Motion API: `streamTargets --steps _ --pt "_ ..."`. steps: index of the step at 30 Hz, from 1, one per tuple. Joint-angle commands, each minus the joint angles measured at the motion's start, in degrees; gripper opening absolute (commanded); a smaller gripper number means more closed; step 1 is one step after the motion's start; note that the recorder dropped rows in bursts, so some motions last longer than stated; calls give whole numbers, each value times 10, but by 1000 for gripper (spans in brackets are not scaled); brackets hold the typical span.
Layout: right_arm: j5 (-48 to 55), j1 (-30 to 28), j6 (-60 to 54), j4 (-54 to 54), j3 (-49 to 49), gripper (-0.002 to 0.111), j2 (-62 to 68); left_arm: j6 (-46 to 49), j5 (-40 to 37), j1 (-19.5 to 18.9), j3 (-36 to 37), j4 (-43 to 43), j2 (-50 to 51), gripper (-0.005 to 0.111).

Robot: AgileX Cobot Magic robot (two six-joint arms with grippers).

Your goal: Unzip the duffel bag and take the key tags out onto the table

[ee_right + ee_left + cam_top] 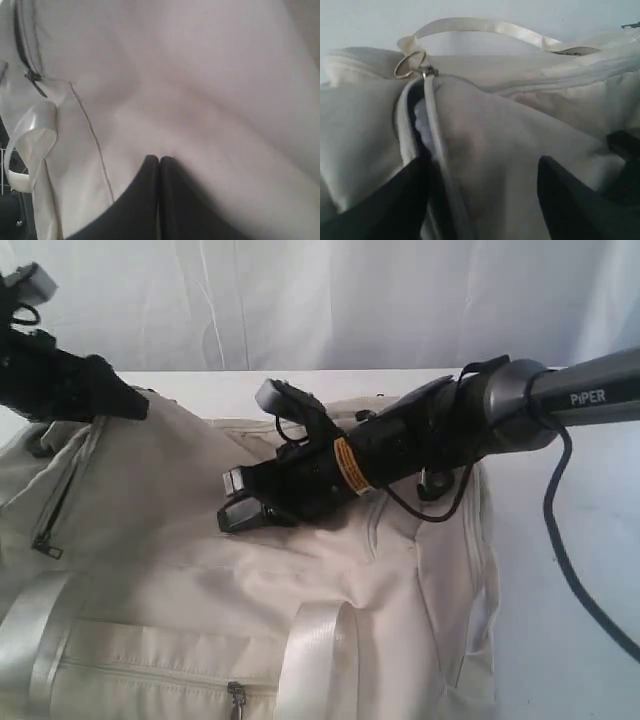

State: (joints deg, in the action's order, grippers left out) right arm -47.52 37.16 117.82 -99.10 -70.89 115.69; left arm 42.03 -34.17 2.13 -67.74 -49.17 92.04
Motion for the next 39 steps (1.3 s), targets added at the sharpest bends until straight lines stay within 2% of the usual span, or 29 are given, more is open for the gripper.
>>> streamTargets --steps 1,4,7,12,14,17,19,21,26,27,33,39 --pt "-23 -4 -24 -8 42 0 -1 45 96 46 -3 2 27 66" --pt "-66 -7 -44 -8 32 0 -18 39 101 53 2 33 36 62" --pt "-66 -10 -48 -8 3 0 -51 37 92 53 23 59 37 39" --pt "-23 -35 -40 -8 -39 0 -90 31 24 53 32 64 37 1" --pt "20 -48 -7 -8 -60 0 -99 24 -2 53 32 64 37 0" --pt "27 -66 8 -8 -97 0 -96 24 -39 53 32 64 37 0" --pt "26 -72 15 -8 -119 5 -92 25 -55 53 37 64 37 0" --pt "26 -75 21 -8 -140 14 -85 30 -58 53 50 64 35 0" --pt "7 -73 21 -8 -188 53 -49 46 -49 53 95 60 33 0" --pt "0 -72 21 -8 -194 56 -41 53 -45 53 105 56 33 0" --pt "-16 -59 21 -8 -199 55 7 103 -32 53 140 7 33 0" --pt "-25 -24 8 -5 -239 55 57 121 -51 53 140 -14 33 0"
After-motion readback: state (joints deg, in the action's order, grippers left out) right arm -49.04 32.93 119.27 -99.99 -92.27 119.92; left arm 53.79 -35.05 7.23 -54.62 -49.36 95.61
